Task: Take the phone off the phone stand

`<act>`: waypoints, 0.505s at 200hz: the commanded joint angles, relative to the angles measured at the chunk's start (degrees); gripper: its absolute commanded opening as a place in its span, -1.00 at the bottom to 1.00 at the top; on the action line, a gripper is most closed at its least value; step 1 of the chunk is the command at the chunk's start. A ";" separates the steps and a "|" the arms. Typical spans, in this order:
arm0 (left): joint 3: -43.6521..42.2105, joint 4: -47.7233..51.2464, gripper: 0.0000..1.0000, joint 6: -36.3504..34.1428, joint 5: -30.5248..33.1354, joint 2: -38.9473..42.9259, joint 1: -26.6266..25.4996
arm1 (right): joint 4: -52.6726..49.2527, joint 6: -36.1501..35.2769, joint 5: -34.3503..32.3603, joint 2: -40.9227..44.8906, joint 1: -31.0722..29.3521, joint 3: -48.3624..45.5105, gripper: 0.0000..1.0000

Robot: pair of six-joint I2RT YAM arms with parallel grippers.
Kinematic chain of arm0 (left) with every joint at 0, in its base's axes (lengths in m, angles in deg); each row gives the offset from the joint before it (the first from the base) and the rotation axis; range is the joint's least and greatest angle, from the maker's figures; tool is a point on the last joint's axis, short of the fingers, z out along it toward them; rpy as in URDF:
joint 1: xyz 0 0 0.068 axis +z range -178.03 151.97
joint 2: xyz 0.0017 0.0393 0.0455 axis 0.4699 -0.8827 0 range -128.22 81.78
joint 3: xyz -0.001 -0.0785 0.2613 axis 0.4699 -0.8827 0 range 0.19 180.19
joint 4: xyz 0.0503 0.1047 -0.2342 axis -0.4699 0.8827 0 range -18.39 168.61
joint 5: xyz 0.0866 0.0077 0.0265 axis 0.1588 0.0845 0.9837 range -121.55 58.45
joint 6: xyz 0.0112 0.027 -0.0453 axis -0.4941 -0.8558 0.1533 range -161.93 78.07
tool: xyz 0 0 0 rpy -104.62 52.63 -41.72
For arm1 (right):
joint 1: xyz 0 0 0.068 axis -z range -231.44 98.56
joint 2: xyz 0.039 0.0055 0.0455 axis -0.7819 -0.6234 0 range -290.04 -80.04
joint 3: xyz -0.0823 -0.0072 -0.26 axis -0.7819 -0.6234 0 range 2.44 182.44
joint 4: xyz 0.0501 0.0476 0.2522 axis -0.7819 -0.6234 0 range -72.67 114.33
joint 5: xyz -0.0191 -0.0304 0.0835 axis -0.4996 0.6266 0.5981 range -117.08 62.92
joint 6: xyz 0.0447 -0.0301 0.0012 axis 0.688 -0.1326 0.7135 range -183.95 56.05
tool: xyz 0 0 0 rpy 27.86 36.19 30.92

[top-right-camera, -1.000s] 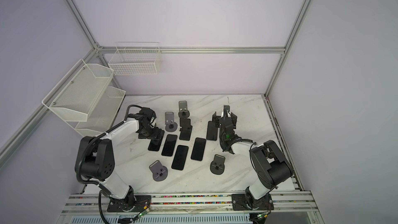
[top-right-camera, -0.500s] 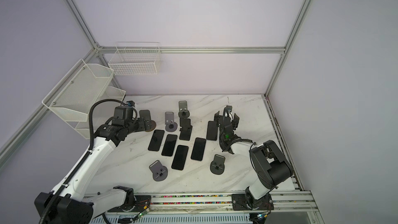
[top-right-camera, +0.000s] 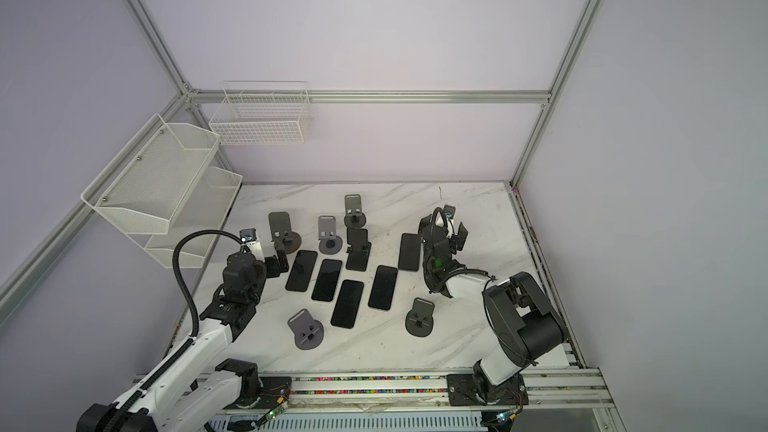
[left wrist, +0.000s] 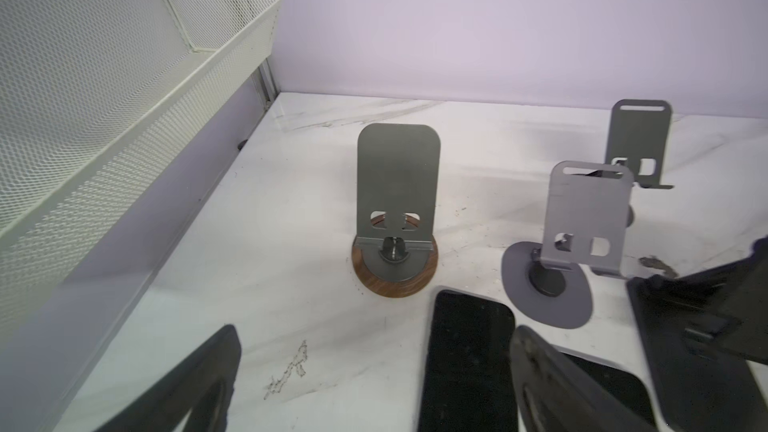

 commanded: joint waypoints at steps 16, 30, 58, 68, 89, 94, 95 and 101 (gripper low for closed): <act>-4.47 -24.35 0.99 -9.50 6.84 -8.84 1.22 | 2.37 -7.09 5.59 2.13 4.07 -1.84 0.95; -4.02 -26.46 0.99 -9.46 5.61 -13.60 1.82 | 14.17 -15.13 7.93 0.38 5.28 -6.68 0.95; -5.59 -37.64 0.99 -12.46 0.78 -23.04 3.48 | 36.62 -21.69 12.77 -5.74 7.46 -14.50 0.95; -6.37 -41.59 0.99 -12.15 1.39 -25.84 4.09 | 35.81 -20.61 14.46 -7.67 8.73 -13.79 0.95; -3.42 -34.47 0.99 -11.18 -2.38 -25.50 6.00 | 36.11 -17.55 15.13 -9.63 11.26 -13.34 0.95; -3.17 -33.61 0.99 -10.89 -3.58 -25.39 6.65 | 36.01 -16.43 16.99 -9.17 12.46 -13.81 0.95; -3.17 -33.60 0.99 -10.88 -3.69 -25.43 6.71 | 36.07 -16.16 17.47 -9.13 12.85 -13.98 0.95; -3.37 -34.07 0.99 -10.71 -4.16 -25.39 7.07 | 36.72 -13.95 20.25 -9.29 15.00 -14.59 0.95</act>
